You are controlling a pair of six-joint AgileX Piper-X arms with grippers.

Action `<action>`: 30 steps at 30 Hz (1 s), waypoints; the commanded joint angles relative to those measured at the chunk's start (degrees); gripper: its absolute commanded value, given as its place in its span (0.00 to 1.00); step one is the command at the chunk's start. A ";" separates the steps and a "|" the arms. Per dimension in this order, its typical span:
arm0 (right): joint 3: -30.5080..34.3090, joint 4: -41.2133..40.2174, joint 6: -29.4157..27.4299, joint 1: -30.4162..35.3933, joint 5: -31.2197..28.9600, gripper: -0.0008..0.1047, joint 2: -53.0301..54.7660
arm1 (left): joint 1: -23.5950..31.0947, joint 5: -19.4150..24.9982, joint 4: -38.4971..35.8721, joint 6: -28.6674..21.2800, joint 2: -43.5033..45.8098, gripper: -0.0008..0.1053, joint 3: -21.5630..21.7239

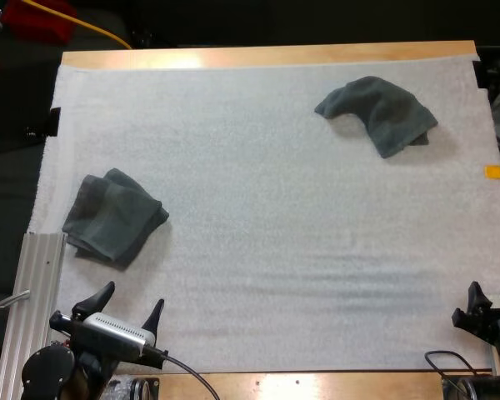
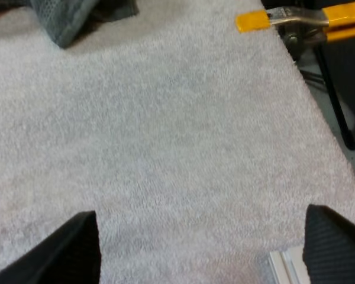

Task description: Pick towel from pile, fold and stack

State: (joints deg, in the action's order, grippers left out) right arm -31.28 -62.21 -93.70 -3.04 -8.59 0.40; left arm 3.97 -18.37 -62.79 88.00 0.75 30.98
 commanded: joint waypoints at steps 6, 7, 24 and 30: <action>-0.21 0.44 0.10 0.19 -0.20 0.66 2.61 | 0.03 0.22 0.74 -0.06 7.78 0.67 0.18; -0.21 0.44 0.10 0.19 -0.20 0.66 2.61 | 0.03 0.22 0.74 -0.06 7.78 0.67 0.18; -0.21 0.44 0.10 0.19 -0.20 0.66 2.61 | -0.33 0.22 0.74 -0.06 7.78 0.67 0.18; -0.21 0.44 0.10 0.19 -0.20 0.66 2.61 | -1.30 0.22 0.74 -0.06 7.78 0.67 0.18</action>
State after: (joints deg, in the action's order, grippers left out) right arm -31.28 -61.93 -93.64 -3.04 -8.59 0.40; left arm 2.94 -18.37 -62.79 88.00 0.75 30.98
